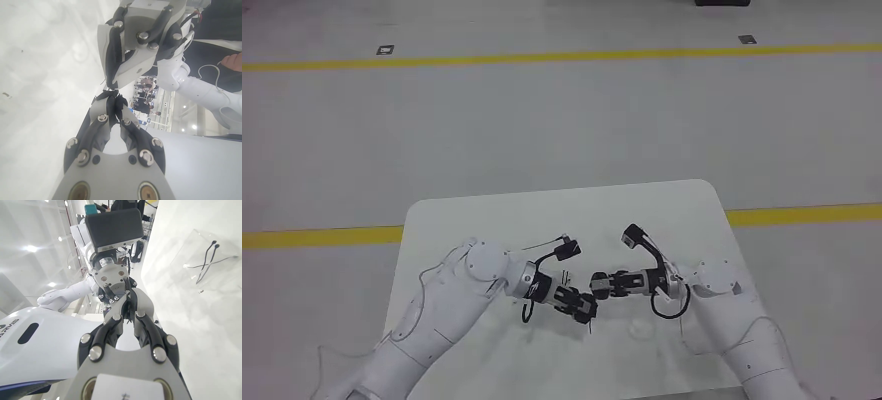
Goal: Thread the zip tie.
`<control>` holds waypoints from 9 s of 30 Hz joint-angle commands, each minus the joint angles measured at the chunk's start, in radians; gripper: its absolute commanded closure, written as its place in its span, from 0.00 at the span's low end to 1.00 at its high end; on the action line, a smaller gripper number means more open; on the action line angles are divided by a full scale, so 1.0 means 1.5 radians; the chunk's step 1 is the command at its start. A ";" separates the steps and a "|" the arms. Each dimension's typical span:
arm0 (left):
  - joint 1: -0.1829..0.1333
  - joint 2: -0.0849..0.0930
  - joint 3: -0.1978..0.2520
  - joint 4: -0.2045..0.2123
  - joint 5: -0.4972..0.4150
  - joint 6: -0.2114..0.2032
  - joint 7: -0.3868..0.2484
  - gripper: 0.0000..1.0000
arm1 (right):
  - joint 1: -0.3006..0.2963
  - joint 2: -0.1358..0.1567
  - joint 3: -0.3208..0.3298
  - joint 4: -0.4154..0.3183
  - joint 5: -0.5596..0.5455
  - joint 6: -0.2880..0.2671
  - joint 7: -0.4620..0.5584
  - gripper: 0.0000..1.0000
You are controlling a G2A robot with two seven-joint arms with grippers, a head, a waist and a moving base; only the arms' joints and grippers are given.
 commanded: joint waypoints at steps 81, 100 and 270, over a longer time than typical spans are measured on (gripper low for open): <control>0.167 0.010 -0.029 -0.099 -0.186 -0.001 0.578 0.00 | -0.162 -0.076 0.062 -0.094 0.030 0.000 -0.487 1.00; 0.175 0.005 -0.024 -0.101 -0.205 0.003 0.626 0.56 | -0.160 -0.085 0.029 -0.070 0.018 0.000 -0.545 1.00; 0.337 0.117 -0.395 -0.110 -0.114 -0.124 0.348 1.00 | -0.131 -0.067 -0.008 -0.241 -0.292 0.269 -0.483 0.00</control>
